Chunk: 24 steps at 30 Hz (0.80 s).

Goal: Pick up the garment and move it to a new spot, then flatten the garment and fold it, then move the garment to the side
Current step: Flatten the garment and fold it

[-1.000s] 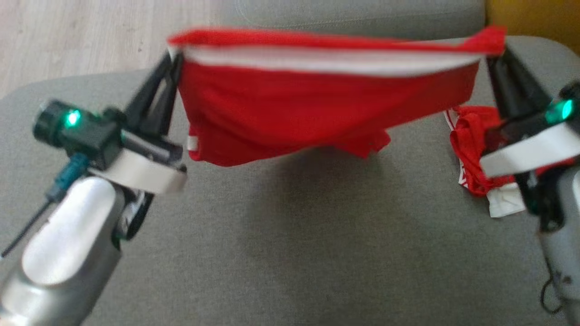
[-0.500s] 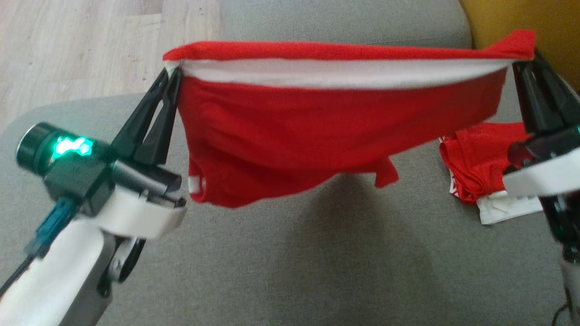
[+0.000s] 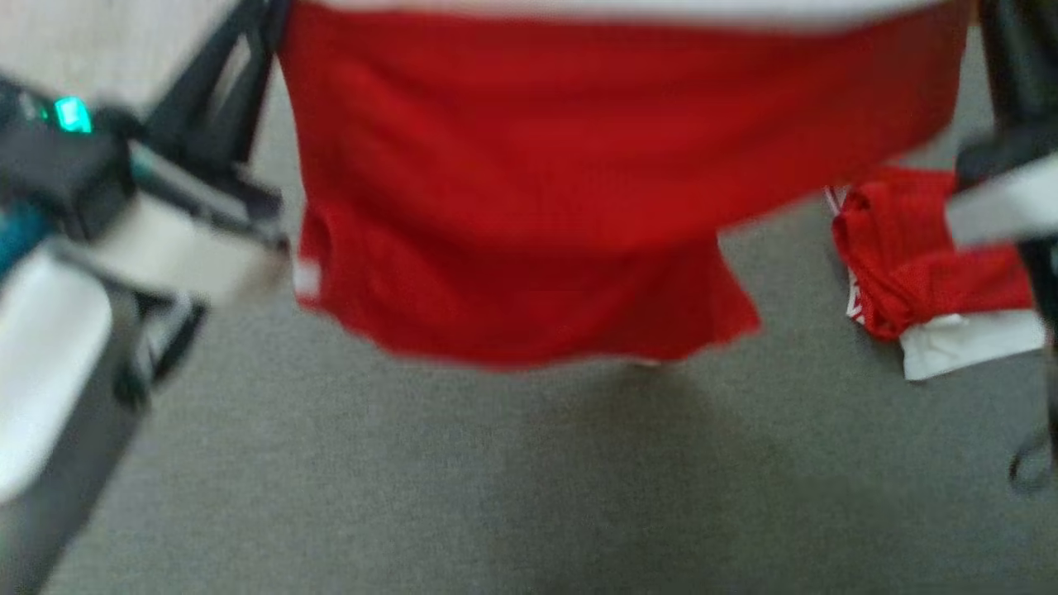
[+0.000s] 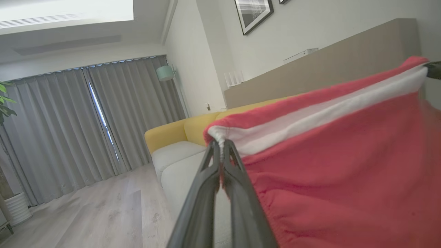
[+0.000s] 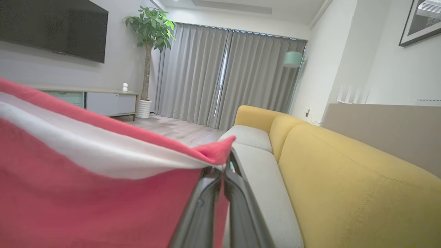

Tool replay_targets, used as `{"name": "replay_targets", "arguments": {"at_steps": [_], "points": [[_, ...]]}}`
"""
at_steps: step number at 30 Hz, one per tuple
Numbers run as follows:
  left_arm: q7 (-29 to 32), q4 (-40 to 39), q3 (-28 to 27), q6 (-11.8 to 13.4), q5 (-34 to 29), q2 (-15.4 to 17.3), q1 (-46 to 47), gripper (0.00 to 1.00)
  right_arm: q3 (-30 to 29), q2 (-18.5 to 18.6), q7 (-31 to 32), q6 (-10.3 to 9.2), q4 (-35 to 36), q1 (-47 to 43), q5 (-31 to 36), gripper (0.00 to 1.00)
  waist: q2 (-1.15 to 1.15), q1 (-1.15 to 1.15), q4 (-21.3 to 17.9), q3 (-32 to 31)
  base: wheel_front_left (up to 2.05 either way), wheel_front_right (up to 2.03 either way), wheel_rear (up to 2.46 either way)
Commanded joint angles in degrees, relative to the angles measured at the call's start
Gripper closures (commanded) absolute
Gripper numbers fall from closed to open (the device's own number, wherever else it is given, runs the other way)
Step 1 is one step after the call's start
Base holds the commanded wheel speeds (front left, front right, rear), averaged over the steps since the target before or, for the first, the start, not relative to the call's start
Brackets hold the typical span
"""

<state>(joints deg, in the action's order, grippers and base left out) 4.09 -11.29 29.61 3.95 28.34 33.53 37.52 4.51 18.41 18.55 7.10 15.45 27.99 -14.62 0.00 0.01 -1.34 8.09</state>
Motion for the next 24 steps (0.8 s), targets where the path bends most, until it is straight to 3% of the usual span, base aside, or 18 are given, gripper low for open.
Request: {"name": "replay_targets", "arguments": {"at_steps": [1,6,9,13,18,24], "points": [[-0.95,2.38,-3.52,-1.46,0.02,1.21,6.97,1.0,2.08,1.24,-1.16,0.39,-1.31,6.33,-0.36,1.0,0.0,-0.01,-0.32,5.07,0.0,0.0,0.0],[-4.86,19.64,-3.94,-6.16,-0.7,-2.36,22.15,1.0,7.4,1.34,-6.74,0.39,-16.88,24.02,-0.97,1.0,0.0,-0.01,-0.6,11.01,0.0,0.0,0.0],[-8.6,28.91,-4.47,-7.22,-1.57,-4.8,30.4,1.0,8.33,0.21,-12.38,0.39,-26.38,33.55,0.32,1.0,0.0,-0.01,-0.43,13.1,0.0,0.0,0.0],[-12.4,36.46,-4.93,-7.89,-1.63,-7.14,36.1,1.0,8.11,-1.69,-17.75,0.39,-34.58,39.79,1.4,1.0,0.0,-0.01,-0.04,14.31,0.0,0.0,0.0],[-16.85,45.54,-3.66,-9.55,-1.39,-10.28,38.8,1.0,9.56,-3.59,-23.73,0.39,-45.59,42.06,2.43,1.0,0.0,-0.01,0.78,15.23,0.0,0.0,0.0],[-18.9,51.77,-1.35,-10.94,-0.42,-13.78,33.45,1.0,13.39,-3.39,-27.0,0.39,-55.88,37.58,1.43,1.0,0.0,-0.01,1.64,15.54,0.0,0.0,0.0]]}}
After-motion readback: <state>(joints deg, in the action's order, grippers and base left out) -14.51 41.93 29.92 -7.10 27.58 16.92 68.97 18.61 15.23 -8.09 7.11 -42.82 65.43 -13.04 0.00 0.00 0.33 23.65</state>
